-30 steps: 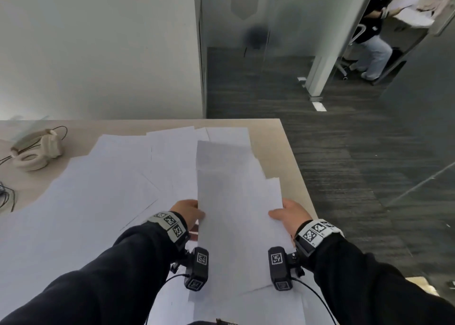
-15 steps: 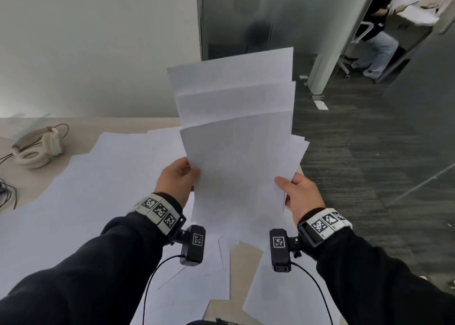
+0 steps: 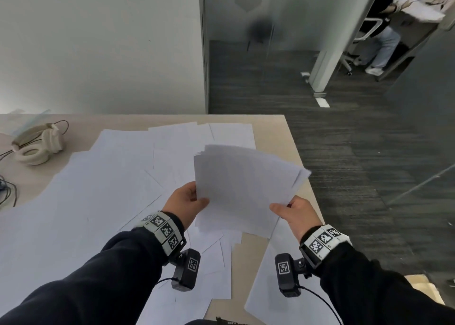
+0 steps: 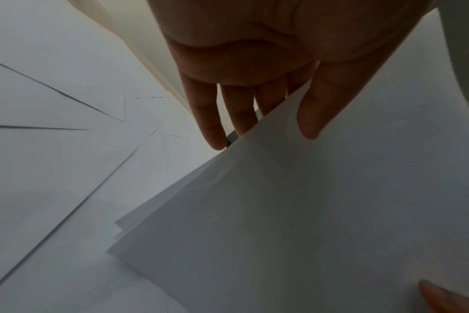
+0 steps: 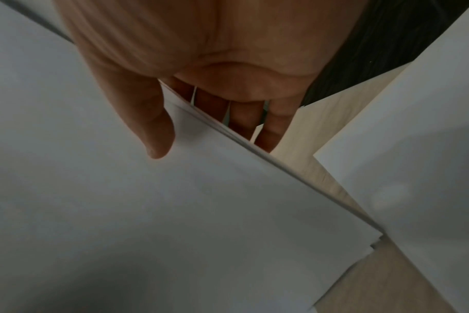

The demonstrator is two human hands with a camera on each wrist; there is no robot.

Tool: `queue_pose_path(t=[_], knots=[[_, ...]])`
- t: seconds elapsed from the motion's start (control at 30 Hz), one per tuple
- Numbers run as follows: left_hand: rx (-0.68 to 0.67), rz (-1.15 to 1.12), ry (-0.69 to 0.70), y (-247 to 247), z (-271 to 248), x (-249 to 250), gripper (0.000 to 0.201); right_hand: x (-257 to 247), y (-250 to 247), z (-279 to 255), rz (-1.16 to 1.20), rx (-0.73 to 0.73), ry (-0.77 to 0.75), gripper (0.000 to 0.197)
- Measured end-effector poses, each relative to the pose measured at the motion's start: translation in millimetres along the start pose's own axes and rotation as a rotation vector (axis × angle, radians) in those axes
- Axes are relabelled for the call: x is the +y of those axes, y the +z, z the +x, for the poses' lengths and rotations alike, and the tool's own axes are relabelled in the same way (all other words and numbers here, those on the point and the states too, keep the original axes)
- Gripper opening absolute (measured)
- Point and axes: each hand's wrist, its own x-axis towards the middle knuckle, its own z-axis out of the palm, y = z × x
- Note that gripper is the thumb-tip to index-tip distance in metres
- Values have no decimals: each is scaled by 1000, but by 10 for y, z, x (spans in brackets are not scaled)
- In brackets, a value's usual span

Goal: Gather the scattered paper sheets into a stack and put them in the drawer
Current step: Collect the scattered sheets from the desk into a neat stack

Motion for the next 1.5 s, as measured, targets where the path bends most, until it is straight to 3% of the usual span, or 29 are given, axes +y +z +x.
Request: queue_pose_path(t=[0.27, 0.43, 0.6, 0.7, 0.8, 0.9, 0.97, 1.07, 1.17, 1.33, 1.5], knots=[[-14, 74, -35, 79, 2, -73, 34, 37, 31, -71, -11, -10, -33, 20], [81, 125, -8, 106, -70, -74, 27, 90, 68, -103, -108, 36, -68, 13], [-1, 181, -59, 156, -115, -127, 34, 119, 80, -129, -181, -35, -54, 18], [7, 198, -65, 180, -104, -142, 25, 131, 91, -117, -278, -25, -55, 13], [66, 188, -38, 155, -92, -161, 29, 128, 106, -131, -297, -9, -48, 16], [5, 225, -74, 151, -95, -206, 27, 157, 133, -140, -357, -71, -10, 15], [-56, 306, -122, 171, -95, -234, 25, 202, 145, -142, -430, -94, 15, 22], [-45, 368, -107, 179, -74, -215, 21, 189, 107, -180, -499, -3, -2, 37], [-53, 292, -59, 230, -35, -126, 22, 161, -36, -248, -356, 37, -24, 19], [-147, 248, -59, 626, 5, -32, 22, 287, -378, -415, -116, 124, 45, 22], [-253, 238, -69, 1126, 2, -84, 23, 647, -794, -603, -33, 234, 166, 18]])
